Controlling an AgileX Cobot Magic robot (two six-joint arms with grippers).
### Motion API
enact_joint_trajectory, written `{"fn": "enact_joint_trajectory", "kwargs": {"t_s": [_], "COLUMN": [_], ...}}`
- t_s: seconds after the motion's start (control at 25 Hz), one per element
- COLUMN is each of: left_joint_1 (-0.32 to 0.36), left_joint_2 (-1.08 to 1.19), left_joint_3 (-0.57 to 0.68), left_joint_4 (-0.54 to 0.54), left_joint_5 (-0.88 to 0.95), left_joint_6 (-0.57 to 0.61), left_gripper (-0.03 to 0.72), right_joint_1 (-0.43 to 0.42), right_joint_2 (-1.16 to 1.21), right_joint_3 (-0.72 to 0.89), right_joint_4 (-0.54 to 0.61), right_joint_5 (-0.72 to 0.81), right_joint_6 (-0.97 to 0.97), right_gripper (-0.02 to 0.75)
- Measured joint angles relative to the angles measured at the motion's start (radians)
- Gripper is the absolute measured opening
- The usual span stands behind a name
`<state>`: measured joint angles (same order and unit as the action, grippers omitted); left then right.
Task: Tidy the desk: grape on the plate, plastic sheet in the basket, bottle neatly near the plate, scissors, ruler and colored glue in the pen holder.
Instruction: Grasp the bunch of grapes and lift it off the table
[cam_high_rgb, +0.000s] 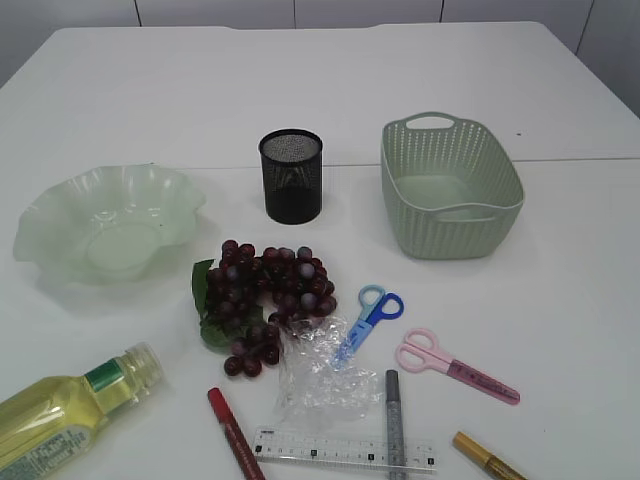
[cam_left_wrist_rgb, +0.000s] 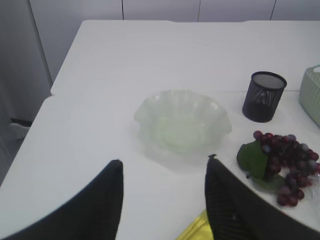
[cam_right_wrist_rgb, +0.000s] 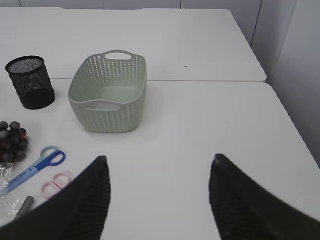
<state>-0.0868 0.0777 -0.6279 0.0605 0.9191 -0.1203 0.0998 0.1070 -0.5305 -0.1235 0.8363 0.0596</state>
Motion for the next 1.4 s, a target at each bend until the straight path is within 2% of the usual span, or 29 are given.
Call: {"fn": "enact_joint_trajectory", "kwargs": {"t_s": [0.16, 0.32, 0.56, 0.8, 0.92, 1.12, 1.28, 1.4], "left_joint_1": [0.000, 0.000, -0.015, -0.103, -0.150, -0.231, -0.282, -0.303], "left_joint_2": [0.154, 0.301, 0.539, 0.762, 0.914, 1.193, 1.423, 1.580], "left_joint_3": [-0.030, -0.030, -0.030, -0.066, -0.157, -0.401, -0.601, -0.740], "left_joint_4": [-0.007, -0.041, -0.012, -0.031, -0.031, -0.031, -0.060, -0.130], "left_joint_5": [-0.088, -0.203, -0.470, -0.525, -0.501, -0.399, -0.243, -0.131], "left_joint_6": [-0.009, -0.034, -0.039, -0.039, -0.007, 0.097, 0.236, 0.360], "left_gripper": [0.394, 0.400, 0.403, 0.403, 0.403, 0.403, 0.403, 0.403], "right_joint_1": [0.000, 0.000, 0.000, 0.000, 0.000, 0.000, 0.011, 0.040], "right_joint_2": [0.204, 0.417, 0.747, 0.961, 1.005, 1.015, 1.027, 1.052], "right_joint_3": [-0.021, -0.064, -0.184, -0.366, -0.397, -0.400, -0.402, -0.402], "right_joint_4": [0.010, 0.012, 0.045, 0.077, 0.079, 0.079, 0.081, 0.083], "right_joint_5": [-0.130, -0.196, -0.191, -0.109, -0.080, -0.031, 0.007, 0.027], "right_joint_6": [0.002, 0.006, 0.010, 0.012, 0.001, -0.017, -0.040, -0.046], "right_gripper": [0.448, 0.447, 0.447, 0.446, 0.446, 0.446, 0.446, 0.446]}}
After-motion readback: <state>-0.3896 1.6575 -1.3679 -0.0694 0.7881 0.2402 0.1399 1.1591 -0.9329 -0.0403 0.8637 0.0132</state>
